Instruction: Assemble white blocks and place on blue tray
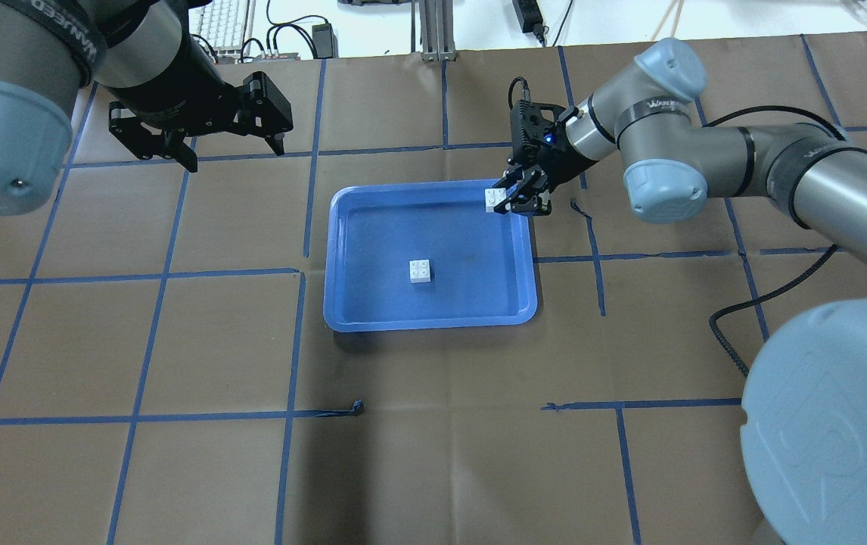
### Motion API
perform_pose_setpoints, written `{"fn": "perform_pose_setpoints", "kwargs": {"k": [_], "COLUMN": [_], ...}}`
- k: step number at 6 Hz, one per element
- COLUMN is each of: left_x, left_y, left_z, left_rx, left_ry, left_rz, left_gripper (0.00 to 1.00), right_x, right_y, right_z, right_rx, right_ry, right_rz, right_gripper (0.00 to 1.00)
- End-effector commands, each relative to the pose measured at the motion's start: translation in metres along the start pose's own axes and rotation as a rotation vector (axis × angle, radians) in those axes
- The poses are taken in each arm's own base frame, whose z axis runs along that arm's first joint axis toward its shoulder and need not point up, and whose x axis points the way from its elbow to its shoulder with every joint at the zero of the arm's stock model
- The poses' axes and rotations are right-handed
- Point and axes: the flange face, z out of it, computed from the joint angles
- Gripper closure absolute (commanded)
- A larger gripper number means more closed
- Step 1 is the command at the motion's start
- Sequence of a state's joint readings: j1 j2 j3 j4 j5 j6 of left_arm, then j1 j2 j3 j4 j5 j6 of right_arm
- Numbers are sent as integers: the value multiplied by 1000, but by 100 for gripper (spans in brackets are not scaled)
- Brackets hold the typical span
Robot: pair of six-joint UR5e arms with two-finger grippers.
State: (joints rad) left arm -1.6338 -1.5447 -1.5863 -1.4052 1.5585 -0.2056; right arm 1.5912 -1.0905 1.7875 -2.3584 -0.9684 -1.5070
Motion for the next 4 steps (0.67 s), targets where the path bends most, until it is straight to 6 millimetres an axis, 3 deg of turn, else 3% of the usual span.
{"fn": "perform_pose_setpoints", "kwargs": {"k": [1, 2, 4], "left_x": [-1, -1, -1], "left_y": [0, 0, 0], "left_z": [0, 0, 0], "left_rx": [0, 0, 0], "left_ry": [0, 0, 0], "left_rz": [-2, -2, -2], "left_gripper": [1, 1, 1], "right_x": [-46, -65, -76], "right_y": [-7, -14, -17], "right_z": [39, 56, 67], "right_rx": [12, 17, 20], "right_ry": [53, 42, 44], "right_rz": [27, 17, 24], "right_gripper": [66, 66, 66]}}
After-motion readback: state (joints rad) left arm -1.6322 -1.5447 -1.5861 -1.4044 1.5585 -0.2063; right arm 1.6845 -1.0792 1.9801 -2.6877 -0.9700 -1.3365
